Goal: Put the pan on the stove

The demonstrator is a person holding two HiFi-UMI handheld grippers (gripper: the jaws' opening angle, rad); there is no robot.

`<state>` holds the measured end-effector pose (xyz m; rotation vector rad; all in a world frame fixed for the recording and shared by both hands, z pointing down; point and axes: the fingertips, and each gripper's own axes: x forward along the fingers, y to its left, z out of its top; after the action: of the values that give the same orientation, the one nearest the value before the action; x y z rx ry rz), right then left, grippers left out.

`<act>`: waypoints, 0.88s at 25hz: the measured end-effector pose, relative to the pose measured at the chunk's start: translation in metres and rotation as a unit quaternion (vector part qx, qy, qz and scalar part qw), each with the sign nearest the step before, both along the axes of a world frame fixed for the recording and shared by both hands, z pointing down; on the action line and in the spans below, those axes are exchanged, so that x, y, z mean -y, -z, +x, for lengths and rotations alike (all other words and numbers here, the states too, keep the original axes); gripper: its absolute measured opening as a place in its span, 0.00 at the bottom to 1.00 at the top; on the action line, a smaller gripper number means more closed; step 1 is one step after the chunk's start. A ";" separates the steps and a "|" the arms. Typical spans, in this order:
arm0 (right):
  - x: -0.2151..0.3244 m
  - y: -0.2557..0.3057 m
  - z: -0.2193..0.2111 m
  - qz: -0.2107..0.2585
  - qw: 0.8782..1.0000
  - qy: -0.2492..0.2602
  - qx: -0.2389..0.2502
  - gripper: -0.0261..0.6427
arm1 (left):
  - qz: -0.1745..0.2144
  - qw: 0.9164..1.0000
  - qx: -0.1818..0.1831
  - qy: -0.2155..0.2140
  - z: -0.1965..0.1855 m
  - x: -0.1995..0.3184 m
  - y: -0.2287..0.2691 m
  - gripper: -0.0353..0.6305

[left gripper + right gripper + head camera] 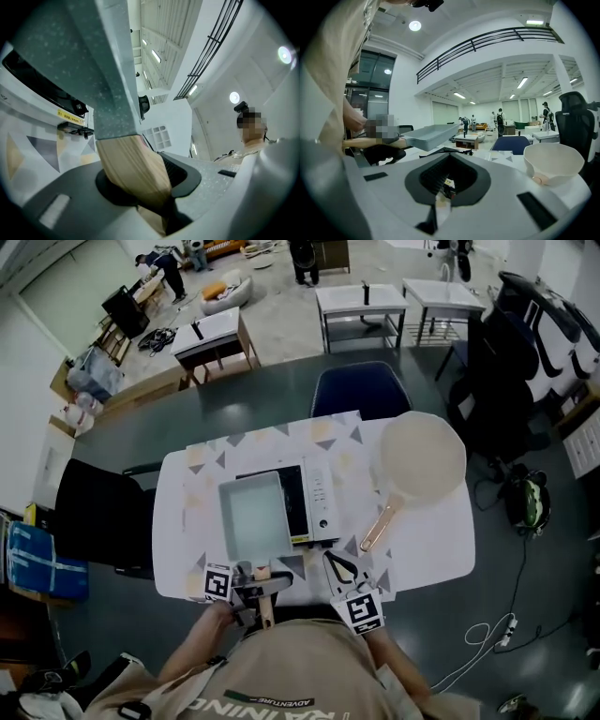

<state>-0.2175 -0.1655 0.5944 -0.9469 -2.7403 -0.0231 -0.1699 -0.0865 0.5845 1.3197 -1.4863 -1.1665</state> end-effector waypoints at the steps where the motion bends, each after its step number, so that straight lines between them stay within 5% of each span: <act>1: -0.001 -0.001 -0.002 0.001 1.000 0.005 -0.001 0.04 | -0.001 1.000 0.003 0.002 -0.002 0.000 0.000 0.24; 22: -0.024 -0.019 -0.051 0.001 0.999 0.004 -0.048 0.04 | 0.018 0.999 -0.036 -0.016 -0.062 -0.013 -0.039 0.24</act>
<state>-0.2690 -0.1417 0.6138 -0.9330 -2.6482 0.0186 -0.2319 -0.0738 0.6232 1.3075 -1.3934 -1.2125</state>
